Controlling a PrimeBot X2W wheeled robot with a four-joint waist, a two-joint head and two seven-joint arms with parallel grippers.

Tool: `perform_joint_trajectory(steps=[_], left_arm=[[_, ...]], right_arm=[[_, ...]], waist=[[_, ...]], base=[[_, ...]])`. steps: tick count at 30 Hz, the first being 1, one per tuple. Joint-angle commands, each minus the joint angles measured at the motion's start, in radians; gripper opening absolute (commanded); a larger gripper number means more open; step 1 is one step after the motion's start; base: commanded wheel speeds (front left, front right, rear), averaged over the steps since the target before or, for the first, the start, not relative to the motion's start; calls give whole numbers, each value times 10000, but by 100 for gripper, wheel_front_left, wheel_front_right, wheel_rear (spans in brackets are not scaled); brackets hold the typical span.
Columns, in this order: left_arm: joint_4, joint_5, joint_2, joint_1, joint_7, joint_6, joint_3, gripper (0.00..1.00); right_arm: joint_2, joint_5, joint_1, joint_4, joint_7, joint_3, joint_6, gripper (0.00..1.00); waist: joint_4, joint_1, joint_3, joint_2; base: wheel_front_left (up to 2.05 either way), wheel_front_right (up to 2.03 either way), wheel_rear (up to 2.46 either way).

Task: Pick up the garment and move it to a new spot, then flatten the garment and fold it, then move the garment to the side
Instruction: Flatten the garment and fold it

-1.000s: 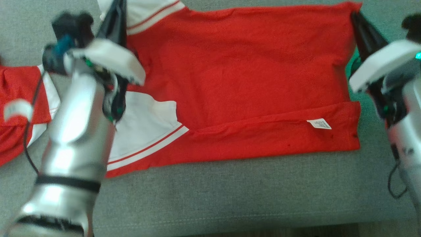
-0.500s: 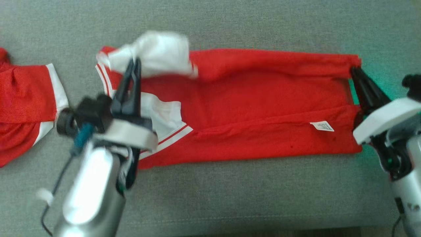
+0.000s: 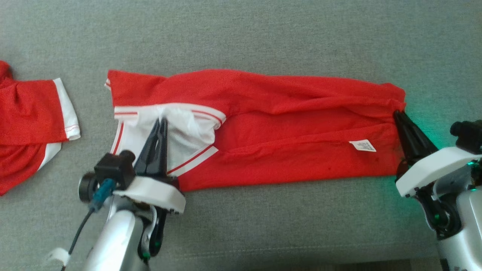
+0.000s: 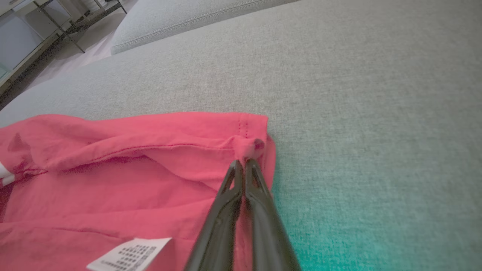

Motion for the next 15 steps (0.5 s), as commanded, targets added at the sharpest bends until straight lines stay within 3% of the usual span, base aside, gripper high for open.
perform_joint_trajectory(steps=[1,2,3,4,5,6,15], left_arm=[[-202,-84,57,128,24,82,287,0],[-167,-157,43,214,81,88,294,0],[-142,-271,15,312,137,89,319,0],[-125,-361,-3,407,186,91,334,18],[-118,-437,-15,492,227,90,344,45],[-108,-498,-25,565,254,95,353,99],[-422,-391,87,761,61,332,486,100]], right_arm=[[-15,-68,137,-355,112,31,-7,24],[22,-129,176,-355,117,24,-7,100],[63,-181,206,-351,101,20,-7,100],[100,-223,242,-329,92,0,-7,100],[129,-279,279,-318,62,-39,-7,100],[181,-317,325,-336,-3,-86,-7,100],[562,-1084,848,-1399,-824,-201,-7,100]], waist=[[-17,0,-38,0],[-26,0,-64,0],[-36,0,-100,0],[-34,0,-144,0],[-23,0,-180,0],[-1,0,-223,0],[113,0,-730,0]], base=[[0,0,0],[0,0,0],[0,0,0],[0,0,0],[0,0,0],[0,0,0],[0,0,0]])
